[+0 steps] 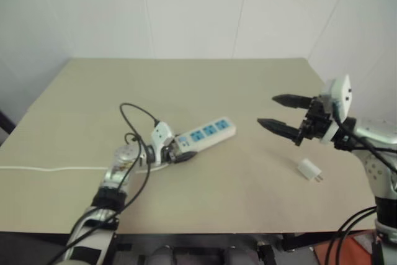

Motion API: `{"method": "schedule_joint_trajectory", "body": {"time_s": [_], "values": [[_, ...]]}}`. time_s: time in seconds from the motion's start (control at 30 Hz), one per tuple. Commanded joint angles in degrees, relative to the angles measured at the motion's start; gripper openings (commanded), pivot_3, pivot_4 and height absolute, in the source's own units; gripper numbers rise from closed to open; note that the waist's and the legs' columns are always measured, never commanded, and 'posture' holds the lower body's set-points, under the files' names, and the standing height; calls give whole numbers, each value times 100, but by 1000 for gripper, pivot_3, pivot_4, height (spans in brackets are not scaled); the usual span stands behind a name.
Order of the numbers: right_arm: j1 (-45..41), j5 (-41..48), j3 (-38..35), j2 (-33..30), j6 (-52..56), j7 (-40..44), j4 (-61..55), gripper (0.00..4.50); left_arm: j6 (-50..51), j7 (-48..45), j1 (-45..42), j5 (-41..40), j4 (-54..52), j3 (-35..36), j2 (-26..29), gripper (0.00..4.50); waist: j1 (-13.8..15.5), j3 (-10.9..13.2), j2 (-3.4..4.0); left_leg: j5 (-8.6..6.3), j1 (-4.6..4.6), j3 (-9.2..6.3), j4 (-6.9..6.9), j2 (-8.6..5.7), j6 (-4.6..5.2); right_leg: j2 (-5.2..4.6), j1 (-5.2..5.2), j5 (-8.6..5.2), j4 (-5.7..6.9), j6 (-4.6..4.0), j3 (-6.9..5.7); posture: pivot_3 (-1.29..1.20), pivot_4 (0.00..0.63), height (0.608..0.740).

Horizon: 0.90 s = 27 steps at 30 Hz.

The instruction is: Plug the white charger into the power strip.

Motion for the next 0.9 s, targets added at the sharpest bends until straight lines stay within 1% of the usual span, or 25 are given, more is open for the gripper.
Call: {"method": "schedule_joint_trajectory", "body": {"time_s": [0.03,0.1,0.17,0.37,0.53,0.63,0.73,0.87,0.9], "values": [[26,98,-258,-142,34,0,-206,4500,161,-988,146,-449,-602,-184,238,3325,-3,1,1,0,-1,1,0,0,0,0,-1,0,0,0,0,0,150,740],[73,109,-286,-184,58,-8,-229,4500,231,-1298,233,-469,-777,-321,375,3325,-3,1,1,0,0,1,0,1,0,0,-1,0,1,-1,0,0,150,740],[124,98,-306,-240,86,-4,-256,4500,180,-1411,295,-385,-848,-436,441,3325,5,1,1,0,2,0,1,1,0,0,-1,0,3,-1,0,0,150,740],[221,13,-337,-527,291,-48,-205,4500,-69,-1171,415,-57,-852,-611,405,3325,7,1,1,0,0,0,1,2,1,0,0,-1,1,-1,0,0,150,740],[183,-383,-125,-990,721,-291,-41,4500,-361,-990,516,213,-757,-716,397,3325,8,1,1,0,1,1,1,2,1,0,-2,-1,1,-1,1,0,150,740],[-126,-422,-30,-1151,1411,-639,102,4500,-378,-984,580,215,-780,-736,369,3325,6,1,1,0,3,2,1,3,1,0,-1,-1,1,-1,0,0,150,740],[-733,-314,147,-1236,2732,-1095,147,4500,-406,-1018,669,227,-785,-782,357,3325,-8,1,2,0,2,3,1,3,1,0,-4,-1,2,-3,2,0,150,740],[-1549,-204,466,-1269,4369,-1400,282,4500,-572,-1044,740,281,-666,-838,305,3325,0,1,3,0,-3,3,-1,7,2,1,-11,-2,2,-7,2,0,150,740],[-1807,-237,662,-1270,4847,-1496,379,4500,-670,-1011,737,337,-582,-856,282,3325,11,1,3,0,-4,4,-1,7,2,0,-12,-2,2,-8,2,0,150,740]]}}
